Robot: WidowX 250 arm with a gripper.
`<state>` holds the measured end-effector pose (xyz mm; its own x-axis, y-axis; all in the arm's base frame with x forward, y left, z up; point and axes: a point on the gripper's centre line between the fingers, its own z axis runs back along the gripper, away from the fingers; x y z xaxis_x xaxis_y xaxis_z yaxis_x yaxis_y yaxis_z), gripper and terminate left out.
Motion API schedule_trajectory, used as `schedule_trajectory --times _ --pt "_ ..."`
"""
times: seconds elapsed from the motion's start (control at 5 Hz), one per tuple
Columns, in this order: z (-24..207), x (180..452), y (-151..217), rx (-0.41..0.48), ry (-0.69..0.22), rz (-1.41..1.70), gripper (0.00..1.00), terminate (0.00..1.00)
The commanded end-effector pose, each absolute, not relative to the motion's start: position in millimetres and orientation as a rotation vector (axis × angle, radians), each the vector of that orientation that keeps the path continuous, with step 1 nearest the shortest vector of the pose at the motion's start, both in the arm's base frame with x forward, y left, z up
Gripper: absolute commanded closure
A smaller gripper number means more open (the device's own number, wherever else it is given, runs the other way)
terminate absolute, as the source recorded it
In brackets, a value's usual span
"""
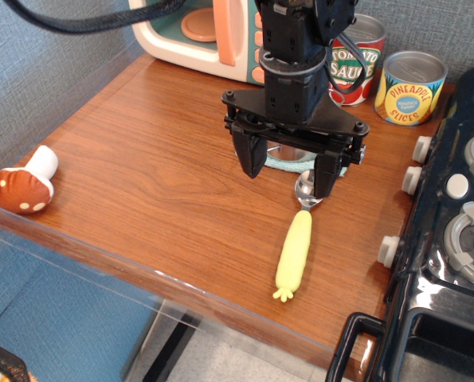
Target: Move the pot to the bottom center of the table.
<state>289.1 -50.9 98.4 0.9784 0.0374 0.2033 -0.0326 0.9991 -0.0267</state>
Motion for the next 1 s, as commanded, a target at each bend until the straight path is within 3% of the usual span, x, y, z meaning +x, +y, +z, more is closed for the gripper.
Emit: schedule_trajectory --times 0.0,0.4,0.8 --pt "98 289 -51 -0.023 -0.205 0.035 0.0 0.0" --pt "108 280 -16 -0.108 -0.249 0.16 0.0 0.0" --pt "77 293 -44 -0.102 -0.235 0.177 0.0 0.0"
